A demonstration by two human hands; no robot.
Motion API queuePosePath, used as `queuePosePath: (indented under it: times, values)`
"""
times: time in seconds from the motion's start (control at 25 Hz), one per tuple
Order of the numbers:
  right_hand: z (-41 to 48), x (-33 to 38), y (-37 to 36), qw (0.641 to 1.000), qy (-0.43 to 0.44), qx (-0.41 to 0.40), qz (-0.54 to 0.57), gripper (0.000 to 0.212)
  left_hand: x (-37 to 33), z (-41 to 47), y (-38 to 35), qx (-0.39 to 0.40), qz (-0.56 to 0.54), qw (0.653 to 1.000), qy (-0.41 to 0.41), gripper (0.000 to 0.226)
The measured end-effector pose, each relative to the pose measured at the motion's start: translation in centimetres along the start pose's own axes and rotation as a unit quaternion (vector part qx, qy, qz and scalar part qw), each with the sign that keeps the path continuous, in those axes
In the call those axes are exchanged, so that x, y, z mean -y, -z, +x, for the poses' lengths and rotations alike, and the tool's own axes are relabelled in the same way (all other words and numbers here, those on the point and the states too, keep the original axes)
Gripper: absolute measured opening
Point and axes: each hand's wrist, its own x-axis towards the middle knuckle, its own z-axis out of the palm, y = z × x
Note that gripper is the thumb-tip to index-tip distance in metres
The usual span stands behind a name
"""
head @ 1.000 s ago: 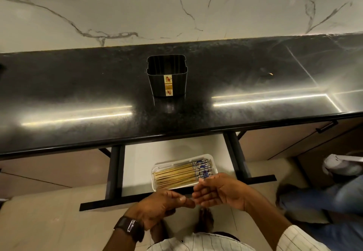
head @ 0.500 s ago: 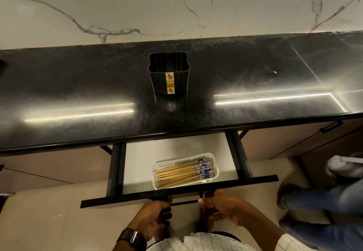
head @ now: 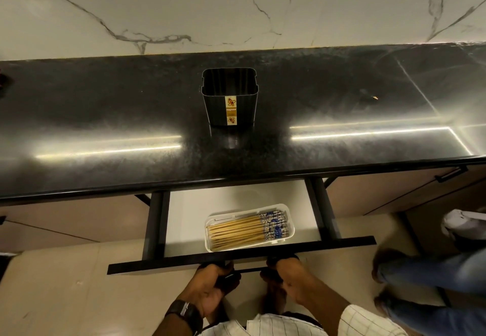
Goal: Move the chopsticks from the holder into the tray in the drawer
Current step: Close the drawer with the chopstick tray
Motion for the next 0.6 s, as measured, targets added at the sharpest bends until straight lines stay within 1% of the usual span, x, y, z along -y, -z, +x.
queuePosePath:
  times: [0.16,0.28,0.44,0.6]
  values:
    - [0.8,1.2,-1.3,0.999,0.012,-0.023,0.021,0.012,-1.4,0.7,-0.7,0.027,-0.025,0.999,-0.019,0.031]
    - [1.4,2.5,-2.0,0.999,0.008,-0.029,0.035,0.010,-3.0,1.4,-1.4,0.029,-0.032,0.999,-0.023,0.029]
    - [2.3,4.6,-3.2,0.997,0.013,-0.018,0.080,0.024,-4.7,2.6,-2.3,0.027,-0.046,0.998,-0.030,0.034]
    - [3.2,6.4,-3.9,0.994,0.021,-0.005,0.111,0.031,-5.6,3.8,-3.2,0.033,-0.101,0.994,-0.040,0.033]
